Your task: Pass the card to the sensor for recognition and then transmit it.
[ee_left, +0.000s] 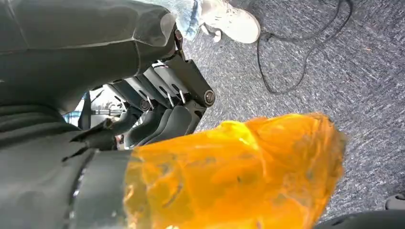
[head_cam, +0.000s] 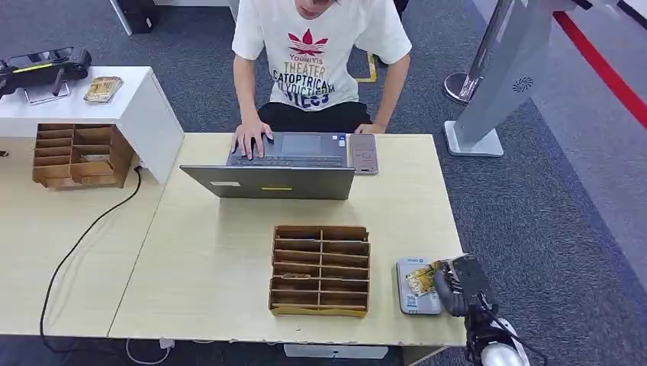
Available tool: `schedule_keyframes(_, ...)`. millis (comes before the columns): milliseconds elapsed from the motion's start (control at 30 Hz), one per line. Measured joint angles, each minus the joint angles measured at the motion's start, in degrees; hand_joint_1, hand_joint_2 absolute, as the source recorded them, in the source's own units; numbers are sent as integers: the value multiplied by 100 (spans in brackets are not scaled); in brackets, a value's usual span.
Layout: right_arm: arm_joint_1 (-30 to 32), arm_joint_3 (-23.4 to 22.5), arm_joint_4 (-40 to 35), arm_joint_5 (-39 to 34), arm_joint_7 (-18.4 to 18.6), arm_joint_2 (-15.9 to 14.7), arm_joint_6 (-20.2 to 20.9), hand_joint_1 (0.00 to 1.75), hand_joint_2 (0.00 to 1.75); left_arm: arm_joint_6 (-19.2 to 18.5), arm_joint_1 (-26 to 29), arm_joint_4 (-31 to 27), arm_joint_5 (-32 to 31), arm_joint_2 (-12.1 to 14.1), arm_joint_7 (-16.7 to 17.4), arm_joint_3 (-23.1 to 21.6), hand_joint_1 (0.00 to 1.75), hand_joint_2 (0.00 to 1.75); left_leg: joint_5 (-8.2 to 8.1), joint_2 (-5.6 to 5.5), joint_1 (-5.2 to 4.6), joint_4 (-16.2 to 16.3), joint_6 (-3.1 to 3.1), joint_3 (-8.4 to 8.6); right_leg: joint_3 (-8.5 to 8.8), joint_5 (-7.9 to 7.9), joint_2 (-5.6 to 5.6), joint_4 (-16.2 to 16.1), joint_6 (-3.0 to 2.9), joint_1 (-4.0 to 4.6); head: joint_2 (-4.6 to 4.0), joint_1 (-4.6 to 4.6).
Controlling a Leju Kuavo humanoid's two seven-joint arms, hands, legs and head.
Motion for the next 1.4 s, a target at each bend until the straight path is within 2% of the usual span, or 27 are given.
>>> schedule_keyframes(1400,-412,431,197,1713,656,7,-341,175,175,-39,0,0,-70,-50,0,153,175,0,1,0,0,0,1,-1,0,0,0,0,0,0,0,0)
